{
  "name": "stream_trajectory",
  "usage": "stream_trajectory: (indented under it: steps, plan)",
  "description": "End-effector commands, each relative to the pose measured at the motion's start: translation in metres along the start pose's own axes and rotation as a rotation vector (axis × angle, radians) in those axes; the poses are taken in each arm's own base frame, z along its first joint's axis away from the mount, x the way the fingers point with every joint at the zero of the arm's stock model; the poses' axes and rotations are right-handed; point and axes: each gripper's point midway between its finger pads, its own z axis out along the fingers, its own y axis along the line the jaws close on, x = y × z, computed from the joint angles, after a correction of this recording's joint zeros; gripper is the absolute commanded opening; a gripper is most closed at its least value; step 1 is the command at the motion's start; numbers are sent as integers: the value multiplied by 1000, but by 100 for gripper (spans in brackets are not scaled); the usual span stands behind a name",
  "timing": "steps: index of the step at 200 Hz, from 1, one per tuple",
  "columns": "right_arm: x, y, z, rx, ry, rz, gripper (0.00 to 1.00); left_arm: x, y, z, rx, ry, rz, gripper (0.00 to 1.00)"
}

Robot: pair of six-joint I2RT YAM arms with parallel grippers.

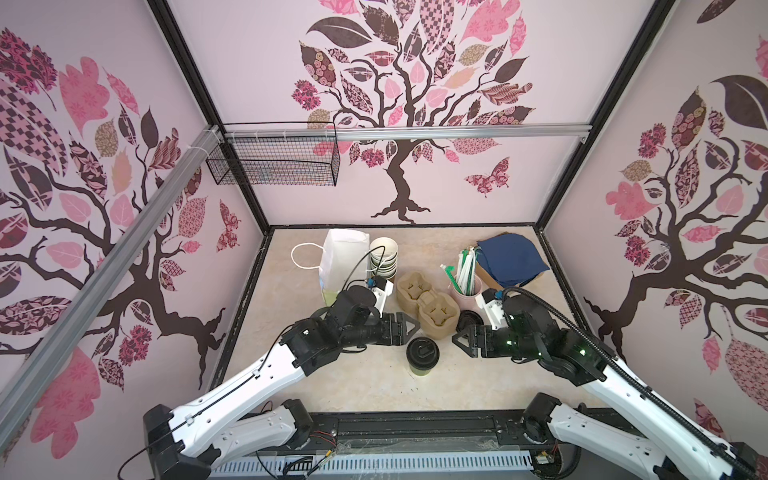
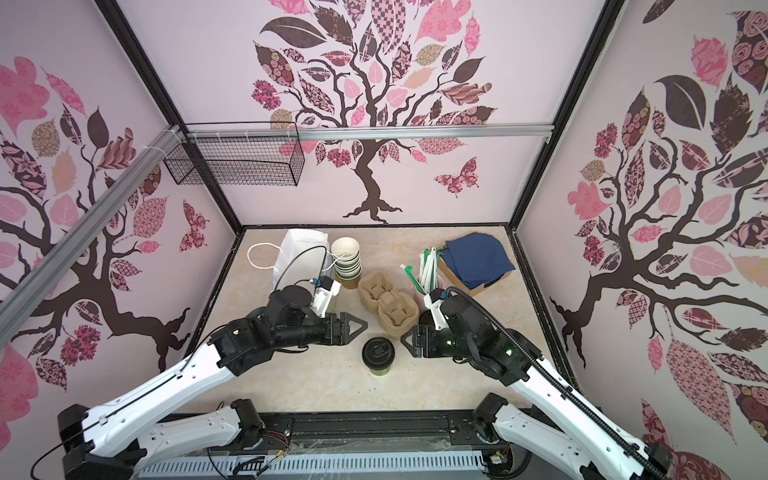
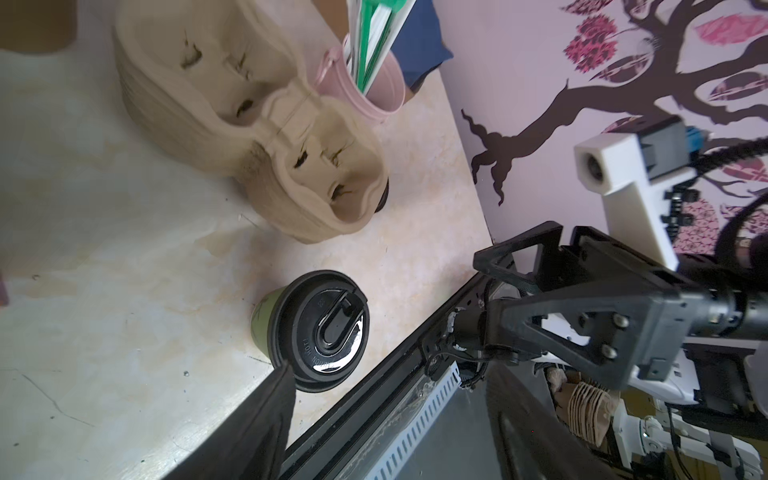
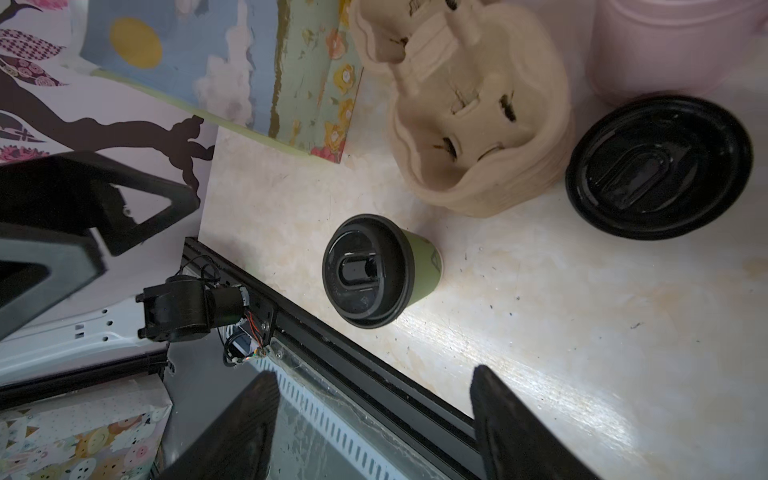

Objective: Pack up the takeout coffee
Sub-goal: 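Raise the left gripper toward the white bag while the right moves above the cup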

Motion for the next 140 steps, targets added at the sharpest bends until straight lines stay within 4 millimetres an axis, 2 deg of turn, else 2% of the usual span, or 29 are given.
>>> stream_trajectory:
  steps: [1, 18, 37, 70, 96, 124, 140]
  plan:
    - [-4, 1, 1, 78, 49, -100, 73, -37, -3, -41, -91, -149, 81, 76]
    - [-4, 16, 9, 106, 65, -188, 73, -59, 8, -65, -198, -222, 81, 78]
    - [4, 37, 24, 120, 95, -282, 74, -79, 16, -88, -296, -299, 92, 80]
    - [18, 40, 55, 190, 183, -286, 79, -105, 29, -123, -424, -453, 71, 84]
    - [24, 39, 72, 267, 220, -330, 82, -113, 36, -146, -468, -548, 23, 85]
    - [30, 44, 90, 331, 255, -407, 89, -115, 42, -159, -510, -579, -2, 86]
    - [33, 37, 100, 398, 285, -434, 90, -114, 46, -165, -534, -589, -15, 86]
